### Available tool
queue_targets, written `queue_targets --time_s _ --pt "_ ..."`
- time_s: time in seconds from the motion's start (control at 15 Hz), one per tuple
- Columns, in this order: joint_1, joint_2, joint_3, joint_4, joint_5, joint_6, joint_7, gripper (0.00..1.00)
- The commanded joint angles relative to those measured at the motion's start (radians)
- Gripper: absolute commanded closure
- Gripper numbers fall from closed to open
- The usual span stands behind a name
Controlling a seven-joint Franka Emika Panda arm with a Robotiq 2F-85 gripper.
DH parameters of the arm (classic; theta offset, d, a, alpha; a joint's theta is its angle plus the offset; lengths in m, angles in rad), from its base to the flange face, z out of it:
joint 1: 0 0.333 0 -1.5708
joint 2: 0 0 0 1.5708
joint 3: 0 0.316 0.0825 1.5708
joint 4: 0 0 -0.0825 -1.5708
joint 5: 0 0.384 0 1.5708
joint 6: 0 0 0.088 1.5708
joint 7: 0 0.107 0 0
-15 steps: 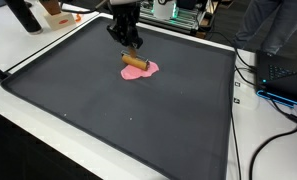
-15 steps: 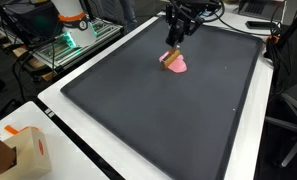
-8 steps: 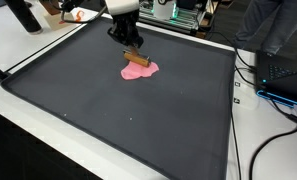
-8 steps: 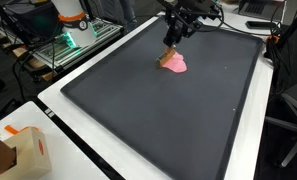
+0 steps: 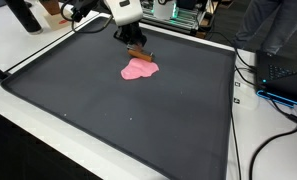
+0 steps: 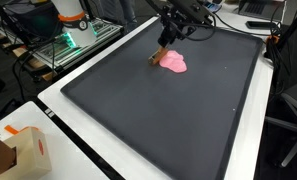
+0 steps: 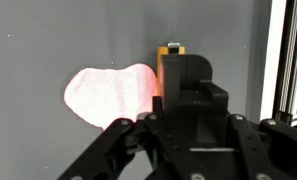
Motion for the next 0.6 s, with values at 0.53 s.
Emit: queue_targets --time_s 0.53 --pt "0.002 -0.07 -0.013 -0.133 -0.057 0.417 0.059 0.77"
